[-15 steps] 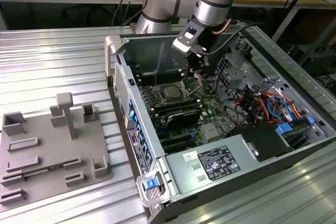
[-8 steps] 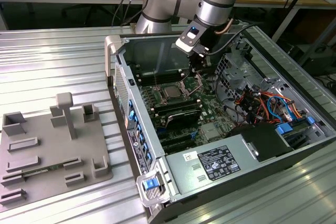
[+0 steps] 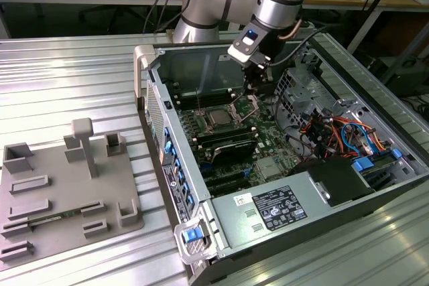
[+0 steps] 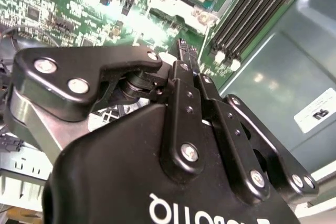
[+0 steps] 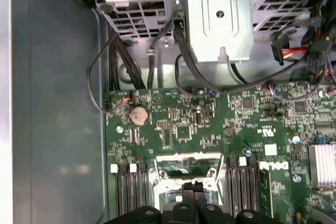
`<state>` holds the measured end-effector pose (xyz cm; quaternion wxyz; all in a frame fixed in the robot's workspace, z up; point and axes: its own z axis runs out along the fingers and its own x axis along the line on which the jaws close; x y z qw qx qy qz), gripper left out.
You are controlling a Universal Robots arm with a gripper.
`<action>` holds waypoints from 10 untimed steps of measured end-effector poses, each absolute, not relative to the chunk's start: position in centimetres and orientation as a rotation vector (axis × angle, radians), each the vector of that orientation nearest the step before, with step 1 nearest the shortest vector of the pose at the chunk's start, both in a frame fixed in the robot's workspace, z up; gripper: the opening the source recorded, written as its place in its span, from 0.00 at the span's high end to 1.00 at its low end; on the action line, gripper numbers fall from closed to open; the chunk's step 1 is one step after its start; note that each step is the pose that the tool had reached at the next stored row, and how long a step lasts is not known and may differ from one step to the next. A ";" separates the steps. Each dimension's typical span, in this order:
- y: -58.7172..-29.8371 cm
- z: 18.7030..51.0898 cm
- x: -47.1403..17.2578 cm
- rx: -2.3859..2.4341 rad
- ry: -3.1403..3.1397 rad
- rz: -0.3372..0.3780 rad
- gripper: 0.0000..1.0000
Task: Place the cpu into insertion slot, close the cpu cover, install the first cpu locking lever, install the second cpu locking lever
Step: 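Close the cpu cover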
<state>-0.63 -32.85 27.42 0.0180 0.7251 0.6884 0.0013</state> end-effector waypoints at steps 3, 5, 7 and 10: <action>-32.8 27.4 0.8 2.253 2.138 0.003 0.89; -32.8 27.4 2.0 2.253 2.139 0.003 0.89; -32.8 27.3 2.7 2.253 2.139 0.001 0.89; -32.8 27.0 3.7 2.254 2.141 -0.003 0.89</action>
